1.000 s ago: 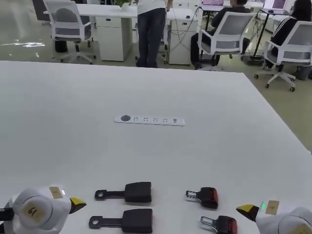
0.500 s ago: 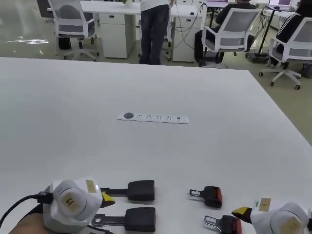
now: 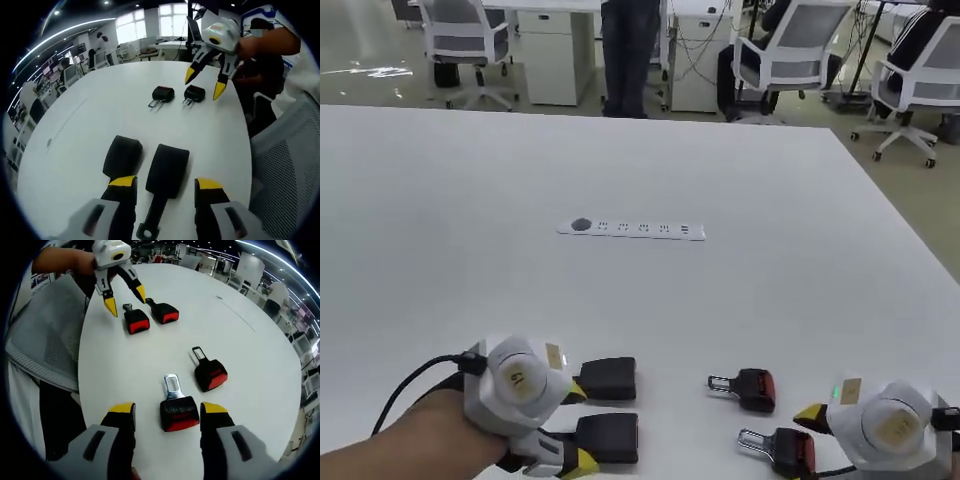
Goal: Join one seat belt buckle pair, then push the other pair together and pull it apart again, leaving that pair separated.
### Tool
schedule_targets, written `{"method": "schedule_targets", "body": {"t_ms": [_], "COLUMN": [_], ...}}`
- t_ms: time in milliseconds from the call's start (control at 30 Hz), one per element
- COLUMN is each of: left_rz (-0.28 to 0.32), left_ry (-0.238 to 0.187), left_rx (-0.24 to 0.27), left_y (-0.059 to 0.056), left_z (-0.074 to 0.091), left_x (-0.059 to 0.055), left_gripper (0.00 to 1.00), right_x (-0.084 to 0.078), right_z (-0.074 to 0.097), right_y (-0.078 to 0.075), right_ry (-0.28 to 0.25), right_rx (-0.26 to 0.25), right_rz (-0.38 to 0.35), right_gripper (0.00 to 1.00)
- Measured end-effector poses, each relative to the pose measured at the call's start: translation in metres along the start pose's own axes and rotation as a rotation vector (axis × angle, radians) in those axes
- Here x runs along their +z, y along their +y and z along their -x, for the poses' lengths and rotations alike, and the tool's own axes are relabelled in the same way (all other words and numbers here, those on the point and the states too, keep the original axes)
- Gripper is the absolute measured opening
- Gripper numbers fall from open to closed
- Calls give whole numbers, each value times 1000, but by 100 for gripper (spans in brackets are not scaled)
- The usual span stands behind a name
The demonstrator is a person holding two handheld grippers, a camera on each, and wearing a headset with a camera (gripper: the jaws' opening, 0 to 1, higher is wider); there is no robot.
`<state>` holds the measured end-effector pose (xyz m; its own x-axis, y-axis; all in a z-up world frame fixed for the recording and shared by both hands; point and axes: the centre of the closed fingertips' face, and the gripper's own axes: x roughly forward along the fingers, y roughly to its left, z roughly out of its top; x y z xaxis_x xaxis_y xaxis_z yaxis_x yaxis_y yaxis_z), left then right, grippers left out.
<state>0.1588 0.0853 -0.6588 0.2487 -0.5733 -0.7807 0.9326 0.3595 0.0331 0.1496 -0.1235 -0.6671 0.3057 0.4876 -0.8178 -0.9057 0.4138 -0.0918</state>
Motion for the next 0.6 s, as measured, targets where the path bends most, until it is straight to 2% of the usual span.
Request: {"method": "schedule_targets", "body": {"t_ms": [133, 233, 300, 333, 400, 533, 600], "left_rz": [-28, -55, -90, -110, -116, -129, -143], "left_ry": [10, 33, 63, 68, 82, 95, 106], "left_rx": [-29, -56, -78, -84, -91, -122, -135], "left_y": [0, 5, 5, 5, 7, 1, 0], "left_z": [-6, -11, -16, -17, -22, -21, -24], "left_x": [3, -1, -6, -6, -11, -8, -10], "left_gripper": [43, 42, 42, 42, 41, 36, 35], "right_x": [-6, -10, -10, -10, -12, -15, -17], "right_z": [-3, -6, -6, -8, -10, -14, -16], "right_y": [-6, -8, -4, -6, -10, -10, -11], "right_ry": [25, 46, 53, 56, 66, 82, 92], "right_rx": [14, 41, 76, 77, 78, 103, 114], "right_rz": [16, 29, 36, 40, 48, 56, 68], "right_gripper": [50, 47, 40, 40, 40, 35, 34]}}
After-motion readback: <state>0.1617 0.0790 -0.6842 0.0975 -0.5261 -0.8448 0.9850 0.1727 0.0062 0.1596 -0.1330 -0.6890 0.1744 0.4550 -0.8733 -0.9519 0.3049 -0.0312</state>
